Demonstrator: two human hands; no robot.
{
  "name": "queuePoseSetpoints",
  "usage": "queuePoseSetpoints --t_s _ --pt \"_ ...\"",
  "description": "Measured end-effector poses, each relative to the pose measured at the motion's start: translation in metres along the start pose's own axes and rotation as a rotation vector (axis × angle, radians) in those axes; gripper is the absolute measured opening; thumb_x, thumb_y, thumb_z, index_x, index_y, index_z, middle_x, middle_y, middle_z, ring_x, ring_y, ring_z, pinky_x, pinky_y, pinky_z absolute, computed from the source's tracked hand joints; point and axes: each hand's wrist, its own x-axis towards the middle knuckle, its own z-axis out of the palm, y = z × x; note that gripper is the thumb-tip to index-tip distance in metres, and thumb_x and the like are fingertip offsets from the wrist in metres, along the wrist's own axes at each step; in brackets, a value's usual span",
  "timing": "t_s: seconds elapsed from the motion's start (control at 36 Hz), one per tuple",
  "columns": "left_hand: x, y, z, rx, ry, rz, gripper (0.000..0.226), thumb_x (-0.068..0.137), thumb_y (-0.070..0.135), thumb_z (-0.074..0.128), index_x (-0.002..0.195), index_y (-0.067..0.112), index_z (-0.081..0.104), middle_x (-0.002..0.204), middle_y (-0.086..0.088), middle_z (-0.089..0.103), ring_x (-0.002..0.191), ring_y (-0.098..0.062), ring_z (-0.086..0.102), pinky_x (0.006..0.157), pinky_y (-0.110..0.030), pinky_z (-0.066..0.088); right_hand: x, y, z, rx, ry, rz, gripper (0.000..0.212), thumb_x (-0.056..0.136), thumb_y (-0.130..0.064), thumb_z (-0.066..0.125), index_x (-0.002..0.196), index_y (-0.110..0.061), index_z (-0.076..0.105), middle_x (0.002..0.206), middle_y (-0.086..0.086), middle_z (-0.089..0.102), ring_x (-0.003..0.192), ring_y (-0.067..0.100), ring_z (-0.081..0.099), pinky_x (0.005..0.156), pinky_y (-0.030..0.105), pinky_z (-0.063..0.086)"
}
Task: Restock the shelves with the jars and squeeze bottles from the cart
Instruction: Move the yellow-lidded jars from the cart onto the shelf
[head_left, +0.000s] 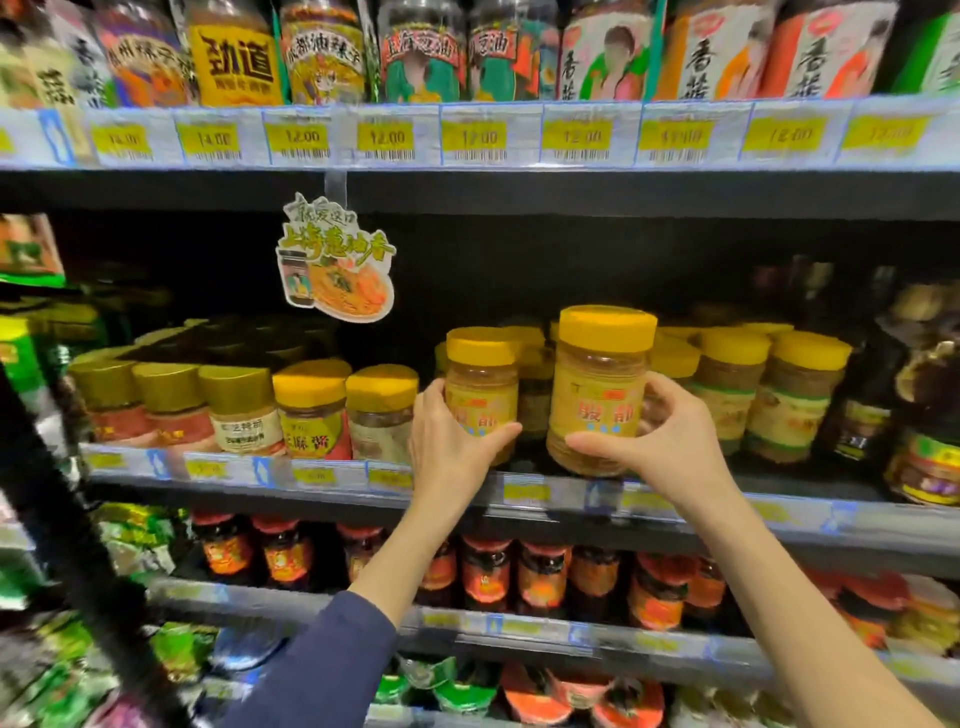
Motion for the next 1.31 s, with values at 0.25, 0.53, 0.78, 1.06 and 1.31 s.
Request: queuePoseSetpoints --t_s 0.25,0.53,0.78,1.06,1.31 --pt "-0.003 0.001 0.004 0.12 -0.084 -0.005 0.091 0.068 0.038 0.08 0.136 0.003 0.033 0.132 -0.013 0.042 0.127 -0.027 0.038 0.1 -0.035 0.035 -0.001 0.006 -0.009 0.026 -0.033 -0.016 0.075 0.051 -0.022 0.089 0.117 -0.018 0.055 0.103 -0.009 0.065 0.091 -0.005 0.061 0.068 0.008 0.052" --pt "-0.003 0.002 0.001 0.249 -0.153 -0.005 0.08 0.072 0.038 0.078 0.127 0.001 0.034 0.123 -0.014 0.042 0.115 -0.03 0.046 0.09 -0.036 0.041 -0.006 0.002 -0.011 0.033 -0.016 -0.017 0.068 0.054 -0.02 0.087 0.112 -0.024 0.051 0.093 -0.025 0.057 0.08 -0.01 0.058 0.06 0.001 0.046" --pt "-0.008 -0.004 -0.005 0.31 -0.129 -0.026 0.084 0.07 0.047 0.076 0.13 0.006 0.035 0.126 -0.012 0.049 0.117 -0.033 0.052 0.087 -0.044 0.046 -0.011 0.004 -0.005 0.039 -0.011 -0.02 0.076 0.055 -0.019 0.087 0.122 -0.016 0.051 0.098 -0.015 0.061 0.086 -0.008 0.057 0.063 0.002 0.049" --pt "-0.011 -0.005 -0.008 0.346 -0.08 -0.09 0.072 0.063 0.049 0.081 0.113 0.011 0.046 0.114 -0.011 0.063 0.11 -0.032 0.059 0.084 -0.045 0.049 -0.017 0.001 -0.001 0.023 -0.009 -0.015 0.076 0.053 -0.02 0.087 0.121 -0.015 0.053 0.103 -0.01 0.062 0.089 -0.006 0.059 0.065 0.002 0.049" --pt "-0.002 -0.011 -0.015 0.406 -0.116 -0.047 0.071 0.063 0.054 0.079 0.109 0.008 0.051 0.108 -0.012 0.064 0.103 -0.032 0.061 0.073 -0.038 0.046 -0.024 0.001 0.0 -0.008 0.014 0.019 0.074 0.051 -0.024 0.088 0.117 -0.021 0.053 0.105 -0.01 0.063 0.094 -0.003 0.06 0.071 0.01 0.052"
